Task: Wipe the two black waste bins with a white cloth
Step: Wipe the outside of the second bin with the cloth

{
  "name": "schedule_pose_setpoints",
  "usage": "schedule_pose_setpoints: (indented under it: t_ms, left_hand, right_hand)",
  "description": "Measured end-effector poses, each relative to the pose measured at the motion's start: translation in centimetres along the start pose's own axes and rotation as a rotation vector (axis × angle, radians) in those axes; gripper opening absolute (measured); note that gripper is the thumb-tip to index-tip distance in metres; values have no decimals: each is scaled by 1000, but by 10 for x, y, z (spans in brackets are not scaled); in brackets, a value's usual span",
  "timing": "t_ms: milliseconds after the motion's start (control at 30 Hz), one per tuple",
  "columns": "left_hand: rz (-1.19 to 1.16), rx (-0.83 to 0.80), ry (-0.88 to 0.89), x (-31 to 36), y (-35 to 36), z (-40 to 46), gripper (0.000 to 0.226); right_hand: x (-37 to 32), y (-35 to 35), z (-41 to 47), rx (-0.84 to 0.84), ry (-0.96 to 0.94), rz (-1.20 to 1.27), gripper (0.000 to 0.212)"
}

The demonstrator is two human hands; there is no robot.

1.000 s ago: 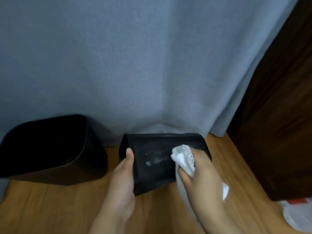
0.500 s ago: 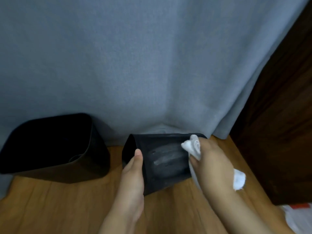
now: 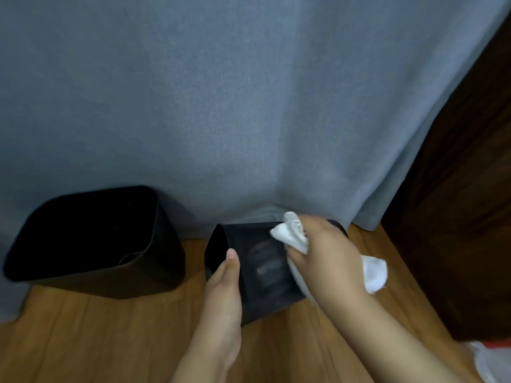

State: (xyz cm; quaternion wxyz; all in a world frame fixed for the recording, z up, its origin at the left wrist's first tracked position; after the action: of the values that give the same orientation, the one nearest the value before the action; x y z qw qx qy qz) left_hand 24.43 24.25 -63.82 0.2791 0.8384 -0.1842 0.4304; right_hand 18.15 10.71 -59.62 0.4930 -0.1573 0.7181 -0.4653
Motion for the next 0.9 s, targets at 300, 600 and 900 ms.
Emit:
schedule_pose_setpoints:
  t_ms: [300,600,900]
  left_hand:
    - [39,32,34,-2,-3,-2,48]
    - [136,73,78,1,0,-4,41]
    - [103,-8,104,6,11,-9,53]
  right_hand:
    - [4,-8,27,-44,180,-36,20]
    - [-34,-6,31,-120,4,51,19]
    - [78,-26,1,84,351,-62,13]
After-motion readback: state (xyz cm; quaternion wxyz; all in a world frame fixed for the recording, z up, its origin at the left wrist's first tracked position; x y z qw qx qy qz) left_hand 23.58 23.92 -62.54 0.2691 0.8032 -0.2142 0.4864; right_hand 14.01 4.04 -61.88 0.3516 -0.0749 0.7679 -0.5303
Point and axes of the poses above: each hand's wrist, its own z-axis towards the middle knuckle, its own y-axis out of the palm, x = y × z, the point moved 5 cm from there along z, towards the middle knuckle, and after that the axes turned 15 degrees about -x, right-handed, at the moved point
